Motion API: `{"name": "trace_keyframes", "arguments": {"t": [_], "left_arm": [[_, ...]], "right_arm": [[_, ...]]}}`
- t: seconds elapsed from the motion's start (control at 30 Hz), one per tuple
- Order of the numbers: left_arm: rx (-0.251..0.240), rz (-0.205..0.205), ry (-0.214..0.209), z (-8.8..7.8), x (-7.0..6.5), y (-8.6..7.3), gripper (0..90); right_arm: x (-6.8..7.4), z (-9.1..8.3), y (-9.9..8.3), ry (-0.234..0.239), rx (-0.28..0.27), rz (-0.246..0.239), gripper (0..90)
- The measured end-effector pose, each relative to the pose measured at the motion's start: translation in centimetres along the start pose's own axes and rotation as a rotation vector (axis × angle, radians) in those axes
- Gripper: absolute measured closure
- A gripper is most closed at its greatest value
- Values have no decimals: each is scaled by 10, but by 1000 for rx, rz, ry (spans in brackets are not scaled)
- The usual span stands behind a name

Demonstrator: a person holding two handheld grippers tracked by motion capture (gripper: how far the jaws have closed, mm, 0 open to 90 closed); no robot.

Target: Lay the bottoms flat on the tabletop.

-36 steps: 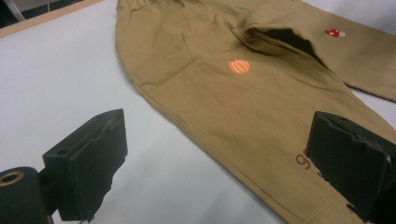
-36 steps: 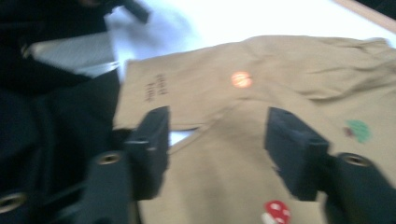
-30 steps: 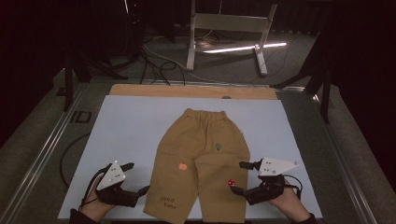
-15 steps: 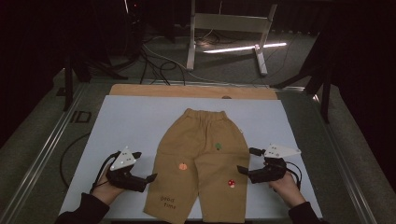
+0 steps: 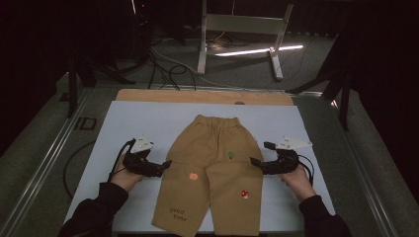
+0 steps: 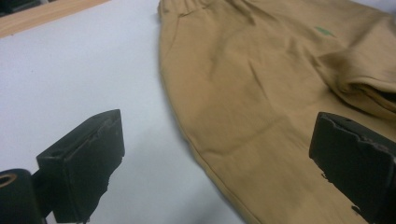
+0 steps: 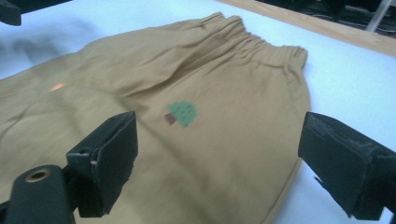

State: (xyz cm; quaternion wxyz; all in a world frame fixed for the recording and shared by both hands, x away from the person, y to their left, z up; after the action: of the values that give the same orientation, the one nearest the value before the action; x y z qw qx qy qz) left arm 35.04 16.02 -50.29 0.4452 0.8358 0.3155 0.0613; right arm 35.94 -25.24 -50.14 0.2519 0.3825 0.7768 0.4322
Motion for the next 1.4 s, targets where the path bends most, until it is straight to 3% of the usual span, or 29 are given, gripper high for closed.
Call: {"name": "trace_keyframes", "arguments": {"t": [0.2,0.3,0.4,0.63,0.67,0.77,0.8,0.83,0.93,0.97,1.13,1.17,1.4], "left_arm": [[-2,-53,7,20,15,13,43],[19,-55,21,31,23,18,43],[24,-66,26,37,27,23,45],[35,-84,34,65,40,41,66],[51,-90,32,73,43,43,72],[68,-87,35,80,45,43,83],[84,-85,45,86,48,44,83],[80,-102,49,91,51,44,160],[92,-102,67,96,55,45,190],[90,-101,76,97,57,46,205],[90,-124,109,105,66,49,314],[105,-121,120,108,69,48,332],[114,-129,135,117,75,42,392]], "right_arm": [[-6,15,7,-16,5,9,121],[-9,29,12,-41,23,32,110],[-14,38,16,-65,33,25,112],[-26,57,26,-73,39,74,133],[-28,65,26,-75,65,77,132],[-29,68,26,-77,74,71,131],[-29,73,25,-98,99,63,129],[-33,82,21,-116,132,81,147],[-35,86,20,-124,142,92,179],[-39,90,19,-120,149,120,204],[-43,97,18,-139,165,128,272],[-45,101,16,-155,199,128,327],[-51,105,7,-183,253,144,404]]}}
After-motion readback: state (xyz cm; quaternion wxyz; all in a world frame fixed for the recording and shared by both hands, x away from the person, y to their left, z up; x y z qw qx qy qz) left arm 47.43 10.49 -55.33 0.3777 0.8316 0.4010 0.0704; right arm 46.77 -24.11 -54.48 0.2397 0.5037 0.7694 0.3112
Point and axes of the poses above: each handheld gripper's, and its own axes: z roughly forward along the jaws, y roughly out of its top, x roughly to its left, the point moved 4 cm from there along z, roughly forward along the jaws, and after that the axes turned 14 degrees about -y, right-handed, at the moved point
